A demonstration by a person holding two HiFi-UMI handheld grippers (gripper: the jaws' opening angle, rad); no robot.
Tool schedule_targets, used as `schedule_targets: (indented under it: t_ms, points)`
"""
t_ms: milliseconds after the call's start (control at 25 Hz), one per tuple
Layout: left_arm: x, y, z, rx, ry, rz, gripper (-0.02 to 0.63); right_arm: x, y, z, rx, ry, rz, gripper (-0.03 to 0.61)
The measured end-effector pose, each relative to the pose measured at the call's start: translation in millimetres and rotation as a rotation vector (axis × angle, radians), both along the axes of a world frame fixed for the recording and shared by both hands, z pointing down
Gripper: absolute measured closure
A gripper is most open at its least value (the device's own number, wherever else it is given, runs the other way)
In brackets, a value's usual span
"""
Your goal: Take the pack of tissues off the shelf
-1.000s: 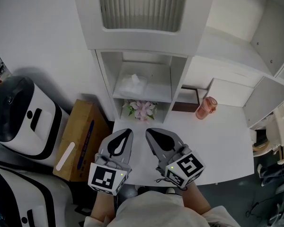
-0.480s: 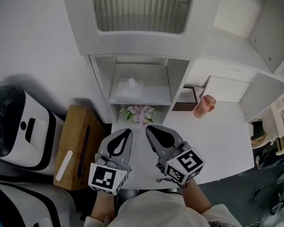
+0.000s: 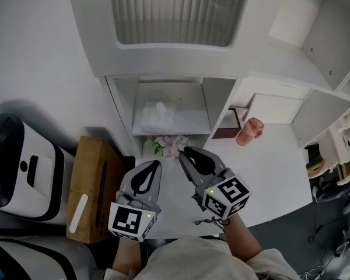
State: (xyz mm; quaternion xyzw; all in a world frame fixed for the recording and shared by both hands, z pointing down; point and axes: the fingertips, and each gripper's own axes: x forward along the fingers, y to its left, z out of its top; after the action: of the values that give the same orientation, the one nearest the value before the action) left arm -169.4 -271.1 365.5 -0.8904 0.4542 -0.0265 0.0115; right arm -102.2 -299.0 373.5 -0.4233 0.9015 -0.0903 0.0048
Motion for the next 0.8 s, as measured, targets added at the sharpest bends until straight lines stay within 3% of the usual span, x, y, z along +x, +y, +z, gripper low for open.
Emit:
schedule_targets:
  t_ms: [800]
  points:
    - [-27, -10, 12, -0.032, -0.001, -0.032, 0.614, -22, -62, 15, 0.003, 0.086, 0.025, 0.409]
